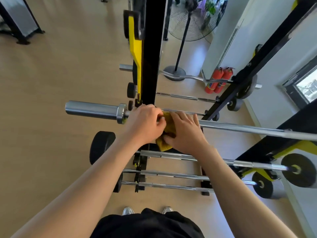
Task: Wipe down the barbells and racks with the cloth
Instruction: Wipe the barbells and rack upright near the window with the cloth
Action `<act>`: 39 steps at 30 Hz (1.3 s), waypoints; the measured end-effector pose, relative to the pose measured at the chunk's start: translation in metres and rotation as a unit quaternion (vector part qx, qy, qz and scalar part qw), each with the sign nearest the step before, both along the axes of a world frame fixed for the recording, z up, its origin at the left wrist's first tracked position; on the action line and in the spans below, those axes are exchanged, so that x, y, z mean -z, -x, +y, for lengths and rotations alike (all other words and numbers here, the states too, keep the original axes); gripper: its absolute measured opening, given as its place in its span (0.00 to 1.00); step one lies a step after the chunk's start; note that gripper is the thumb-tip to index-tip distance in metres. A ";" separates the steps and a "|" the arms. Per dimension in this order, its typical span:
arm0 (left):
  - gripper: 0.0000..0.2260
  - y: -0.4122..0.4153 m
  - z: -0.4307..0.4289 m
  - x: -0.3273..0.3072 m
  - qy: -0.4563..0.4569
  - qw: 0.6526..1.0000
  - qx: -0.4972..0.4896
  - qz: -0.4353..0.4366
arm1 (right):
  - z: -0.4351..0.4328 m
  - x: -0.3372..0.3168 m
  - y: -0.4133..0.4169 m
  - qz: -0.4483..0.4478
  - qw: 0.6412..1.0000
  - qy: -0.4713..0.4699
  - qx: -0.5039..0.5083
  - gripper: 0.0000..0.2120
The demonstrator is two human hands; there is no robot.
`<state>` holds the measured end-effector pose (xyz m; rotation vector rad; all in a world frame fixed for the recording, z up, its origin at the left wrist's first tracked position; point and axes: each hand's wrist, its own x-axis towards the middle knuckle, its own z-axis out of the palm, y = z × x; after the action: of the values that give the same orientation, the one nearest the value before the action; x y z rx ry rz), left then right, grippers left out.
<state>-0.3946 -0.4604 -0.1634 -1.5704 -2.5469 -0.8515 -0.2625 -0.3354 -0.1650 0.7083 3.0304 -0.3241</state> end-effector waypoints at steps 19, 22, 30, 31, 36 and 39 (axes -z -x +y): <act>0.05 -0.038 0.054 -0.002 -0.149 0.971 -0.137 -0.126 | 0.052 -0.021 -0.012 0.315 0.870 0.362 0.115 0.13; 0.07 -0.035 0.056 0.000 -0.153 0.970 -0.158 -0.106 | 0.057 -0.018 -0.018 0.376 0.801 0.436 0.165 0.22; 0.11 -0.028 0.051 0.005 -0.003 0.980 -0.191 0.054 | 0.074 -0.002 -0.024 0.175 0.979 -0.062 0.080 0.14; 0.11 -0.027 0.050 0.006 -0.003 0.980 -0.188 0.060 | 0.072 0.002 -0.020 0.182 0.982 -0.042 0.005 0.17; 0.07 -0.020 0.035 0.002 -0.004 0.984 -0.157 0.081 | 0.062 0.025 0.007 0.039 0.962 -0.177 -0.206 0.25; 0.16 -0.016 0.030 0.008 0.051 0.993 -0.106 0.024 | 0.071 0.014 0.026 0.005 0.951 -0.166 -0.259 0.18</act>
<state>-0.3785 -0.4304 -0.1719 -1.2949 -2.6989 -0.6635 -0.2886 -0.2645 -0.1794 -0.1113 3.1521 0.1999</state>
